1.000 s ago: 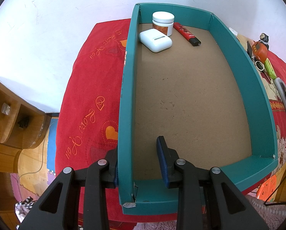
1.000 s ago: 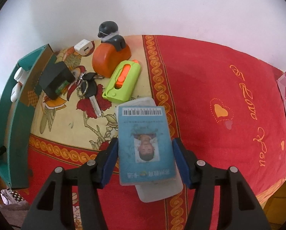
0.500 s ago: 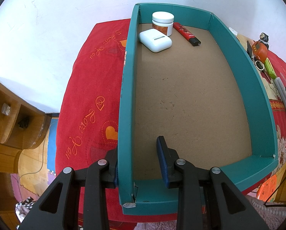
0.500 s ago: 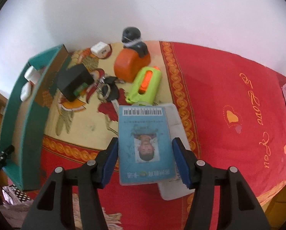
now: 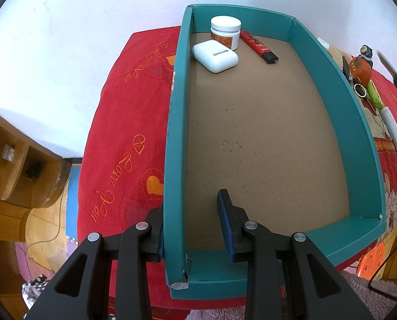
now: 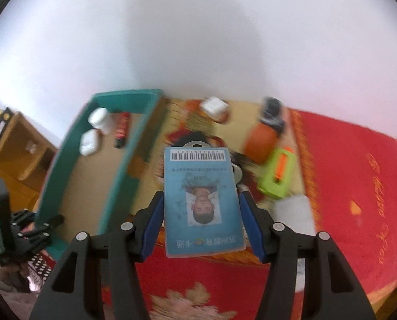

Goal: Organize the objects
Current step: 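Lift the blue ID card with the right gripper into the tray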

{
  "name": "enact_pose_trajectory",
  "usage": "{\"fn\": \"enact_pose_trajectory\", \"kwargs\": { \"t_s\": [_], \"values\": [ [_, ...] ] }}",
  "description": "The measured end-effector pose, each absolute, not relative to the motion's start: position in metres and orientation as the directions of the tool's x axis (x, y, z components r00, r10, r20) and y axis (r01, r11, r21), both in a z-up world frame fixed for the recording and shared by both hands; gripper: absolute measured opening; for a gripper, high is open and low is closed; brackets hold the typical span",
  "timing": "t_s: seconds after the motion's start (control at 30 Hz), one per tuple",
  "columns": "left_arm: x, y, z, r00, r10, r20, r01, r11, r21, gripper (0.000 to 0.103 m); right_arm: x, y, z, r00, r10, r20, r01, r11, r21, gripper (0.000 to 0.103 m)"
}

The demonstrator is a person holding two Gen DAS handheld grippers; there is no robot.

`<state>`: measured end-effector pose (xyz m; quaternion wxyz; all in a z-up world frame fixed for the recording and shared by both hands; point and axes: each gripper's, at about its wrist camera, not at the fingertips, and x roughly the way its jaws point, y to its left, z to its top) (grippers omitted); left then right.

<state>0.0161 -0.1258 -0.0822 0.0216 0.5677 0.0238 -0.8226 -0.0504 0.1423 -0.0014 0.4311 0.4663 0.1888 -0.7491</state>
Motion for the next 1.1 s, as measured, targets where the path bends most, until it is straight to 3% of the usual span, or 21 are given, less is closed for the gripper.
{"fn": "enact_pose_trajectory", "kwargs": {
  "t_s": [0.43, 1.1],
  "values": [
    [0.017, -0.127, -0.081, -0.355, -0.01, -0.935, 0.06, -0.998, -0.012, 0.032, 0.025, 0.032, -0.003, -0.036, -0.504, -0.863, 0.935, -0.323, 0.15, 0.056],
    [0.015, -0.134, -0.081, -0.357, -0.01, -0.934, 0.056, -0.998, -0.011, 0.032, 0.086, -0.043, -0.069, 0.133, -0.347, -0.929, 0.96, -0.189, 0.208, 0.056]
  ]
}}
